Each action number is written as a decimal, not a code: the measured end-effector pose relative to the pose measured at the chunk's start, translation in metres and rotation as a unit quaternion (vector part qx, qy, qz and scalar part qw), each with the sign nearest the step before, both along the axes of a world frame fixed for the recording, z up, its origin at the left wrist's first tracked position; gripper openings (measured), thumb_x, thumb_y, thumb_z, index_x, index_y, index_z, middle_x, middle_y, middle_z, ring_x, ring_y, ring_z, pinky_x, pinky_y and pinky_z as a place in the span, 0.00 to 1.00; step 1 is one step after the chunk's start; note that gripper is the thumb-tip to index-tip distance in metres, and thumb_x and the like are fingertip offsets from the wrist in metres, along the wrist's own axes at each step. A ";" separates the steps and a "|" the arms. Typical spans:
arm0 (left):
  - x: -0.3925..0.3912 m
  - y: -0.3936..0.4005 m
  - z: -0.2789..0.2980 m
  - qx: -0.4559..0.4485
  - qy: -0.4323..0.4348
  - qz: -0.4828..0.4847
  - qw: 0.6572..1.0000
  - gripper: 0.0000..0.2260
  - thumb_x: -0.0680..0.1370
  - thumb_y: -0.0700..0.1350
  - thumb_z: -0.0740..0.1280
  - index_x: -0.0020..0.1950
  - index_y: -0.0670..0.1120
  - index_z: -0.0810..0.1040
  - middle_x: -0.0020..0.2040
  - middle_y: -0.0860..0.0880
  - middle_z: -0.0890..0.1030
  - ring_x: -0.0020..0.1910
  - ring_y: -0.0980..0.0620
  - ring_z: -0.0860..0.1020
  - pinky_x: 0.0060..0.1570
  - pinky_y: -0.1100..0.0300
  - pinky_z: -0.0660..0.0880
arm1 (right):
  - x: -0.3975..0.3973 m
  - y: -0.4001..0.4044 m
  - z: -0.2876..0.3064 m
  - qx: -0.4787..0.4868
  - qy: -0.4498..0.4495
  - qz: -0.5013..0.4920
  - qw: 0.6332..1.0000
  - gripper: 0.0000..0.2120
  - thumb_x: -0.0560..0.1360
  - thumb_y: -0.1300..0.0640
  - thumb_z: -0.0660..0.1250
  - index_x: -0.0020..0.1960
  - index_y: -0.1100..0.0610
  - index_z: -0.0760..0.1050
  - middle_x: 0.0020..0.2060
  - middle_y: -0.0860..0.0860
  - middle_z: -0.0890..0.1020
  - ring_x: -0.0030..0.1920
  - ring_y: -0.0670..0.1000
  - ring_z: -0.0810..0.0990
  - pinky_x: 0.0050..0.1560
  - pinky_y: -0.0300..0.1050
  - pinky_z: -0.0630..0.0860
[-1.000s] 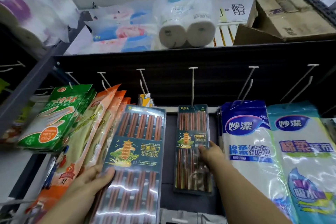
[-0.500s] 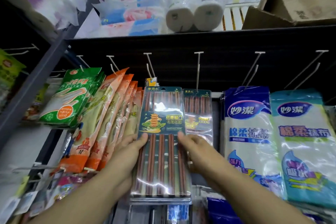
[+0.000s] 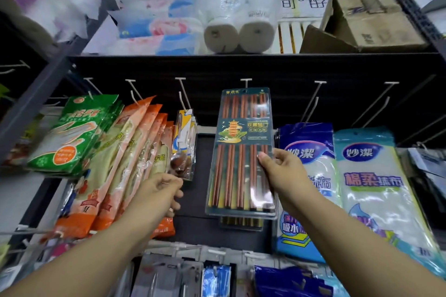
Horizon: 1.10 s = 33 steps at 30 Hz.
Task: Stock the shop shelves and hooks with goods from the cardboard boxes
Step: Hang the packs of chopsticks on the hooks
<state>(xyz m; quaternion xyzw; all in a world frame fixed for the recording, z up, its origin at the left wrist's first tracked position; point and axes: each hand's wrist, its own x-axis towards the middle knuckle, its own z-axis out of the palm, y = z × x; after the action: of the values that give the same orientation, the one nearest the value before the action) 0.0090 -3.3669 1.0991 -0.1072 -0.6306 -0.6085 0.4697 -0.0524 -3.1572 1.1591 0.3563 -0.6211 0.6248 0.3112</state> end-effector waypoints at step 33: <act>0.016 -0.039 -0.045 0.002 -0.065 0.034 0.997 0.04 0.78 0.39 0.64 0.50 0.40 0.78 0.39 0.40 0.80 0.29 0.49 0.75 0.28 0.59 0.72 | -0.125 -0.027 0.005 0.124 -0.190 -0.261 0.938 0.17 0.77 0.54 0.65 0.59 0.64 0.74 0.52 0.61 0.80 0.49 0.59 0.79 0.46 0.46 0.74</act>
<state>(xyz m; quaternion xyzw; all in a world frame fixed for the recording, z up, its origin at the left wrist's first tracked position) 0.0253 -3.4057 1.0542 -0.0449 -0.6617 -0.5994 0.4482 -0.1774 -3.1842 1.1645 0.0925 -0.8124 0.4958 0.2927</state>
